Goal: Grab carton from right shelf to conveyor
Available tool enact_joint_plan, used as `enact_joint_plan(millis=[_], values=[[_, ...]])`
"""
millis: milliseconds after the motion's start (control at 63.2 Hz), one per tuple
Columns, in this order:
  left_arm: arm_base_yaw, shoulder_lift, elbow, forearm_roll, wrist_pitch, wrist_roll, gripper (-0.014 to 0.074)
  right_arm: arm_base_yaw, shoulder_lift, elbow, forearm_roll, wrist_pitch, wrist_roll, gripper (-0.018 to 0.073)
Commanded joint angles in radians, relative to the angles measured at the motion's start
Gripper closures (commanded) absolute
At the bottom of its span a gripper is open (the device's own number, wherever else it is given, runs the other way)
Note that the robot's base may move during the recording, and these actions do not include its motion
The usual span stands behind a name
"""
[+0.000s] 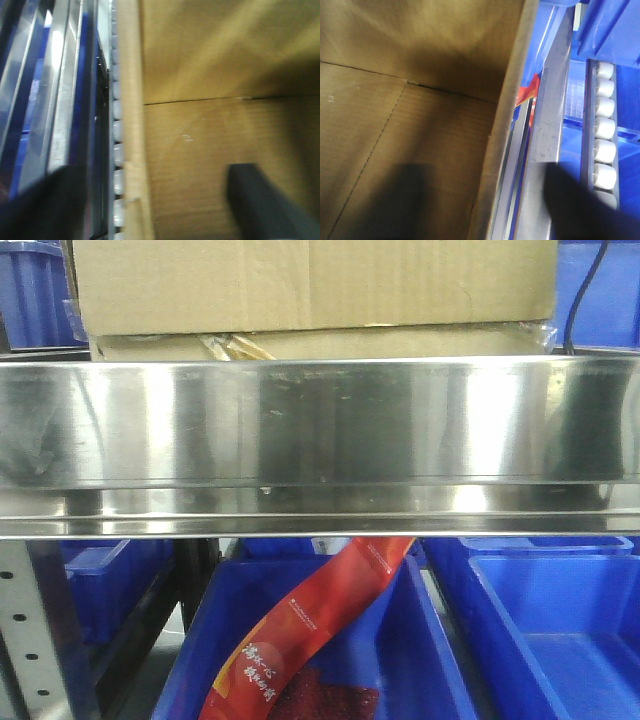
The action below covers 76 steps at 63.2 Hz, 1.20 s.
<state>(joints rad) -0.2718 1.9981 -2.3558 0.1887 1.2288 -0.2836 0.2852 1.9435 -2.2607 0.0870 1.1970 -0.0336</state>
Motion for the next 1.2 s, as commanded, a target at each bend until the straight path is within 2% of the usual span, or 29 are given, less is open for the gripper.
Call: enact_joint_plan(millis=[0, 47, 127, 190, 395, 601, 806, 949, 1186], values=[[0.01, -0.002, -0.009, -0.002, -0.008, -0.005, 0.0391, 0.003, 0.009, -0.008, -0.011, -0.002, -0.001, 0.0571], [0.01, 0.002, -0.009, -0.002, -0.008, -0.005, 0.0491, 0.003, 0.013, -0.008, -0.011, 0.011, -0.001, 0.0634], [0.01, 0.008, -0.009, -0.004, -0.008, -0.005, 0.0641, 0.003, 0.022, -0.008, -0.011, 0.024, -0.001, 0.0622], [0.01, 0.013, -0.009, -0.004, -0.008, -0.005, 0.0601, 0.003, 0.022, -0.008, -0.011, 0.024, -0.001, 0.0624], [0.01, 0.0, -0.023, -0.006, -0.008, -0.005, 0.0615, 0.003, -0.016, -0.01, -0.011, 0.024, 0.001, 0.0625], [0.006, -0.095, -0.045, -0.016, -0.008, -0.005, 0.0615, 0.003, -0.122, -0.01, -0.011, 0.024, 0.005, 0.0625], [-0.04, -0.217, -0.04, -0.016, -0.008, 0.021, 0.0615, 0.003, -0.253, -0.01, -0.011, 0.024, 0.008, 0.0625], [-0.077, -0.293, 0.034, -0.012, -0.008, 0.021, 0.0615, 0.004, -0.324, 0.016, -0.011, 0.024, 0.008, 0.0625], [-0.119, -0.443, 0.29, 0.023, -0.008, 0.021, 0.0615, 0.025, -0.458, 0.189, -0.011, 0.024, 0.008, 0.0625]])
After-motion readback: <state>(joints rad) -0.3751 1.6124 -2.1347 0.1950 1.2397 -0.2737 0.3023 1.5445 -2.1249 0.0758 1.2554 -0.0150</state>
